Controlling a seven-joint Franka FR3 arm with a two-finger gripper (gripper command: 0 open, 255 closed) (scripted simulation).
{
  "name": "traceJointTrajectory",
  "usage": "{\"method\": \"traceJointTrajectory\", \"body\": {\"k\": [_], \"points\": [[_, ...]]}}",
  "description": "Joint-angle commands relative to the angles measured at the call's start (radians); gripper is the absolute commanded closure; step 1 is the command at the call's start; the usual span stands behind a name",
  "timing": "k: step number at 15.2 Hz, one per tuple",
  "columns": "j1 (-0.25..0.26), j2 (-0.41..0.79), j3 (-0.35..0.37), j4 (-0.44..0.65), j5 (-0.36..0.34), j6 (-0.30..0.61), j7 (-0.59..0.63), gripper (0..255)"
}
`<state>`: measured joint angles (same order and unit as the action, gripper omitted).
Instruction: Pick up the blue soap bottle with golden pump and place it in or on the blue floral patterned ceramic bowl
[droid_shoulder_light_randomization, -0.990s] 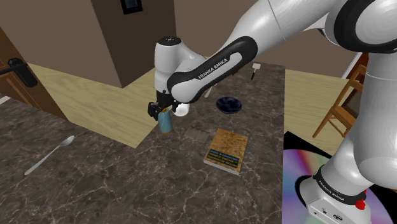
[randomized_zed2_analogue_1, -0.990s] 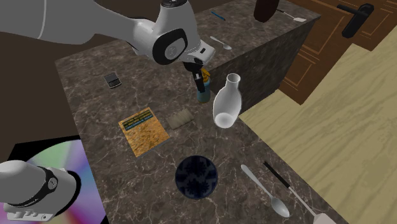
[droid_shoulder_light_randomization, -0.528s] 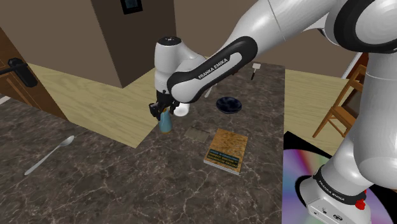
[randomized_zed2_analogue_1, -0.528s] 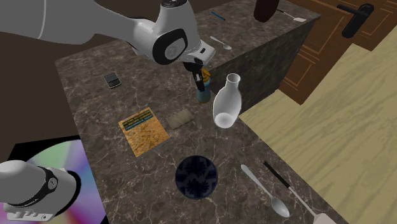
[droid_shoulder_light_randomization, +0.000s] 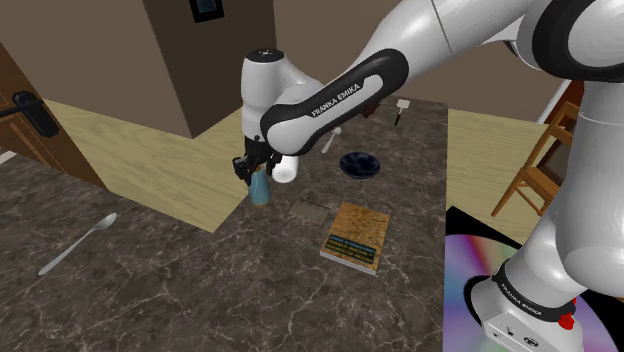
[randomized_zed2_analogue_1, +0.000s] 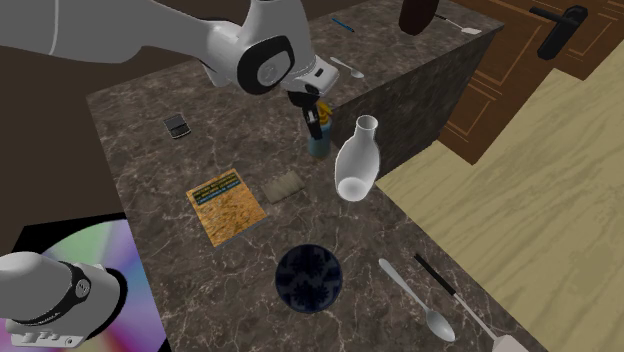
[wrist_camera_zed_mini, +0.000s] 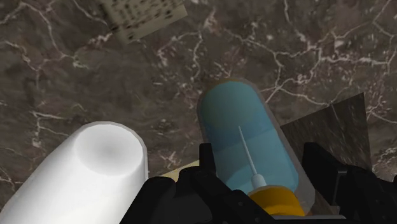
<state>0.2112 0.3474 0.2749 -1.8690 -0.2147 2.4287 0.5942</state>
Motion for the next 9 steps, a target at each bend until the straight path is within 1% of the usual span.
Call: {"method": "traceJointTrajectory", "body": {"k": [1, 9], "points": [[-0.003, -0.015, 0.004, 0.007, 0.009, -0.022, -0.007, 255], [-0.010, -0.062, 0.015, 0.054, 0.037, -0.112, -0.030, 255]]}}
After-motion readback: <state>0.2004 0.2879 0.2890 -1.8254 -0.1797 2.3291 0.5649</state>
